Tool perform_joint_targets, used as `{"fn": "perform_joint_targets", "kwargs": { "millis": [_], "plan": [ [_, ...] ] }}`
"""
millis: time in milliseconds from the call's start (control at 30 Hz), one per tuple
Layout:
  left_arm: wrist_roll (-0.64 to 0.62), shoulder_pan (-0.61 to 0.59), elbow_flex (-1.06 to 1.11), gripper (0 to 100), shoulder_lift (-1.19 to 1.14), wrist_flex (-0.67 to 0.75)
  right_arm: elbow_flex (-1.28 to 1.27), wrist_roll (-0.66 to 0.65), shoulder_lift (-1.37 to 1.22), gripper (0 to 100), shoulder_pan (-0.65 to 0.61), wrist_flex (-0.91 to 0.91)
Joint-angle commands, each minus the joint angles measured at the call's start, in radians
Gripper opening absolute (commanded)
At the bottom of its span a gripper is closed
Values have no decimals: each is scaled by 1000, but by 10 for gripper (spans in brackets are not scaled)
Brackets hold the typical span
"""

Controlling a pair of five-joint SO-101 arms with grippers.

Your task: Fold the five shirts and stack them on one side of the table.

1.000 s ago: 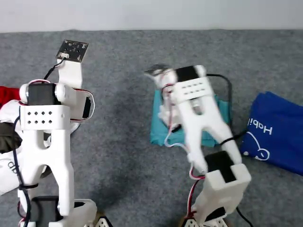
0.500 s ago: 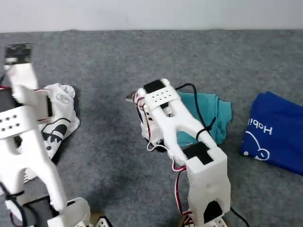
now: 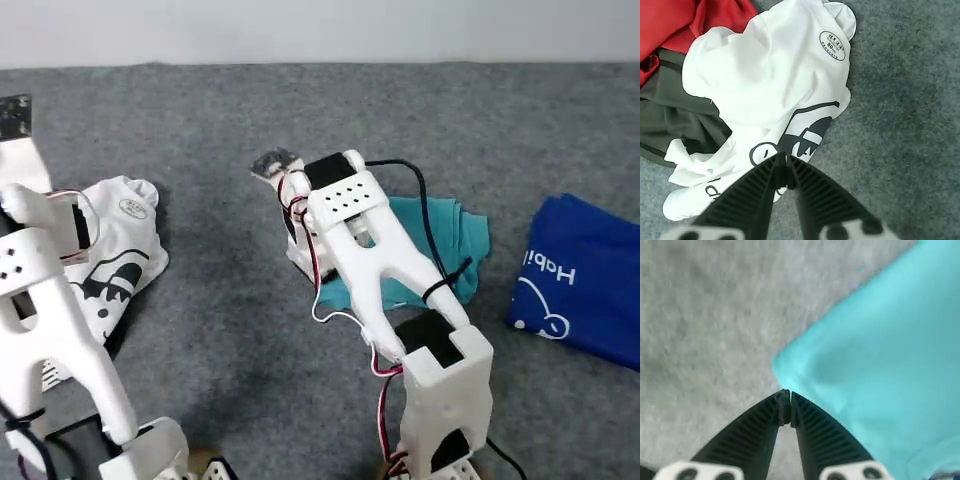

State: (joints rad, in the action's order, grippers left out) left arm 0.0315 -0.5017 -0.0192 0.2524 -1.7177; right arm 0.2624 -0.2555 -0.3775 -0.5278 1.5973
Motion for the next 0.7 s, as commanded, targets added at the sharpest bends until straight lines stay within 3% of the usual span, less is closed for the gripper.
{"fn": "perform_joint_targets", "kwargs": {
  "millis": [0,367,667],
  "plan": [
    [-9,-6,-38,5,40,-12,-5,9,-8,9,1,-87],
    [-9,-6,-38,5,40,-14,-15,3,-110,9,-25,191],
    [-9,-3,-38,5,40,-12,170,8,-47,9,-24,180]
  ]
}}
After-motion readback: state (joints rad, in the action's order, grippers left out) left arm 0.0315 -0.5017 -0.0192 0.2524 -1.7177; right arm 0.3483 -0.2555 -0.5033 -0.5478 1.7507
